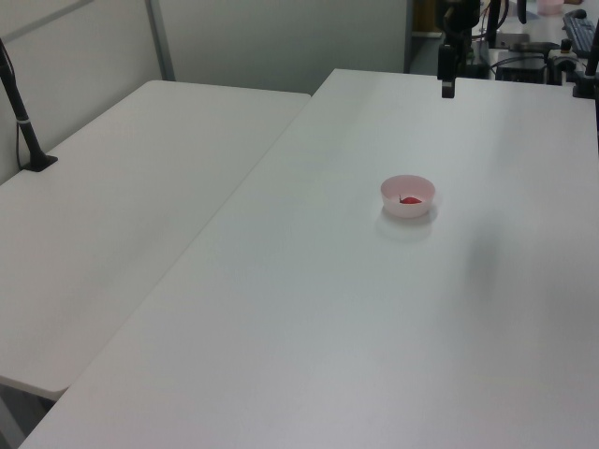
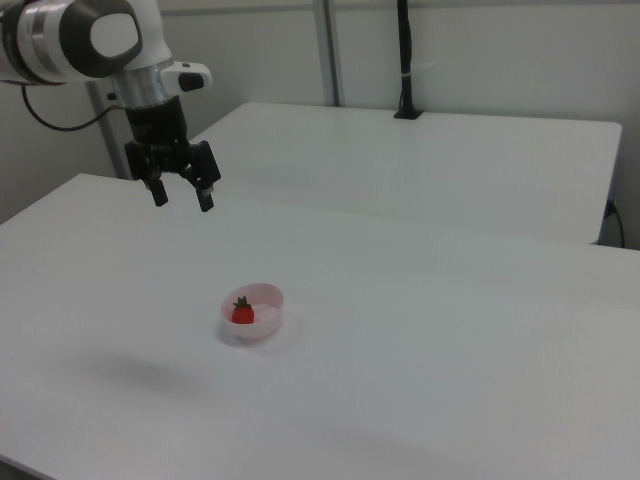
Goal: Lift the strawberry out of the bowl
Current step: 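Move the open gripper toward the pink bowl with the strawberry, then lower the gripper into the pink bowl around the red strawberry, then close the gripper on the red strawberry inside the bowl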
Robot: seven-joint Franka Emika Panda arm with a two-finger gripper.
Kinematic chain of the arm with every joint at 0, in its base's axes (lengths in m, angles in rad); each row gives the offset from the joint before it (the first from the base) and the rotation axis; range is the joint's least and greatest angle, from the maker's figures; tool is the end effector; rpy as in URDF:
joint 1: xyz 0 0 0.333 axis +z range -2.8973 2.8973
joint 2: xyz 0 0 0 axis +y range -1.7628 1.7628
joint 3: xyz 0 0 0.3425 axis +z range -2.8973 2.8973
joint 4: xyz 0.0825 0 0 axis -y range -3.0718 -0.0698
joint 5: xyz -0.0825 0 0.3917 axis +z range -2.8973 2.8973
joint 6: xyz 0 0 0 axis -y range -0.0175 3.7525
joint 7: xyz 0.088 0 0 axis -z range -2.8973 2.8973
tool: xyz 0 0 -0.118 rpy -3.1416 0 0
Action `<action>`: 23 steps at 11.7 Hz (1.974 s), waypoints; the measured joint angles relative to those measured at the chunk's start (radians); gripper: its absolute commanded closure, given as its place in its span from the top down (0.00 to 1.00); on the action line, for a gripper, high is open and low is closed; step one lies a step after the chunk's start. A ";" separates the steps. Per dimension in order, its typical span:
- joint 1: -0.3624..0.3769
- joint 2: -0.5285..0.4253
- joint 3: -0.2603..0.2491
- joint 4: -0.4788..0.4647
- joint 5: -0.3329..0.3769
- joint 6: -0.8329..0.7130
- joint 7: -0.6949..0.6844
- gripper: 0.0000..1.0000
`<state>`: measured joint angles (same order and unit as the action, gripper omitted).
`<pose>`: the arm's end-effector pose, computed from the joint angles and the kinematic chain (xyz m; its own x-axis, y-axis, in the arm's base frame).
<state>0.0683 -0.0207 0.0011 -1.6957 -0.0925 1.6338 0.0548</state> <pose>0.5560 0.0283 0.5974 0.9991 0.0206 -0.0364 0.0239 -0.9953 0.0940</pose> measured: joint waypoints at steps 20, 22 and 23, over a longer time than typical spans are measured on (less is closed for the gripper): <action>-0.041 0.409 -0.005 0.002 0.015 0.305 -0.328 0.76; -0.041 0.430 -0.005 -0.011 0.008 0.326 -0.328 0.75; -0.040 0.437 -0.005 -0.012 0.007 0.328 -0.328 0.74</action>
<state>0.0278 0.4161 -0.0038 -1.7072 -0.0856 1.9614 -0.2730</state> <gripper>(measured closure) 0.247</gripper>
